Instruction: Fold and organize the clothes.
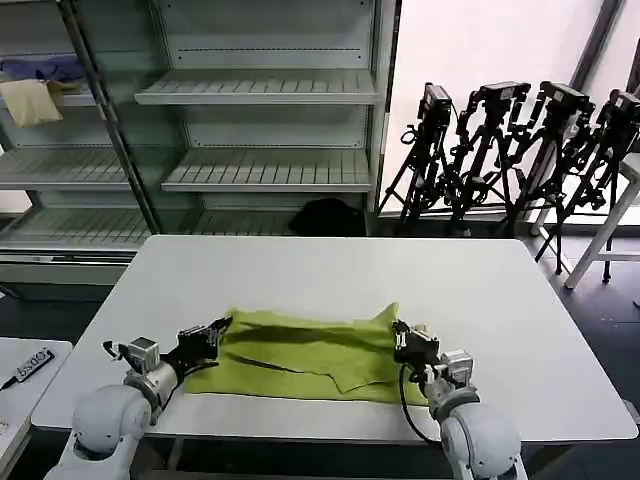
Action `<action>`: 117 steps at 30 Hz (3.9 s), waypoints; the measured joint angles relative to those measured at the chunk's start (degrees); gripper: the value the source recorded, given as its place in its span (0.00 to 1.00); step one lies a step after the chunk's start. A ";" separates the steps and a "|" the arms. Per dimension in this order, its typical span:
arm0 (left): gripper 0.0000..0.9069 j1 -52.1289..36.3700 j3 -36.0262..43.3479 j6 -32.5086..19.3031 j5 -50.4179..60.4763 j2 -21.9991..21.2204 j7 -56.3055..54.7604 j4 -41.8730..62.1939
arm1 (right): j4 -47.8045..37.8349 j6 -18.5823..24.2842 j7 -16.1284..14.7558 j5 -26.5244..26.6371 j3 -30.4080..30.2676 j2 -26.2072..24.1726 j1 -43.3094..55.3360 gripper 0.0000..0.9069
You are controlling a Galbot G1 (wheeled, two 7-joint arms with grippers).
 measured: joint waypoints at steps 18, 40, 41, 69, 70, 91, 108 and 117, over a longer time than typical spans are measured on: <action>0.01 3.45 -0.79 -1.32 6.29 -0.07 0.77 -2.28 | 2.16 0.06 -1.17 -1.69 0.89 -0.45 -5.87 0.00; 1.00 4.69 -0.41 -1.80 10.42 -2.21 -2.07 -5.09 | 1.66 2.15 -0.39 -5.32 2.37 -0.94 -5.33 1.00; 1.00 4.67 -0.53 -1.91 10.03 -2.36 -2.44 -5.26 | 1.34 2.72 -0.34 -4.91 2.63 -1.00 -5.05 1.00; 0.63 10.25 -1.12 -2.98 8.07 -8.90 -13.12 -7.01 | -3.97 11.54 1.47 6.76 11.48 -2.46 3.28 1.00; 0.50 10.15 -1.02 -2.72 7.86 -9.02 -13.32 -6.86 | -3.98 11.59 1.48 6.88 11.60 -2.46 3.32 1.00; 0.00 10.14 -0.50 2.08 0.24 -9.48 -16.44 -6.01 | -3.65 11.40 2.11 8.03 12.82 -2.69 3.72 1.00; 0.00 11.54 -2.36 -0.94 0.27 -9.10 -15.86 -6.11 | -4.20 11.06 2.59 9.27 13.93 -3.77 4.13 1.00; 0.00 11.60 -9.60 -4.79 4.05 -7.50 -12.60 -5.91 | -5.25 10.95 2.75 9.38 13.44 -3.83 4.95 1.00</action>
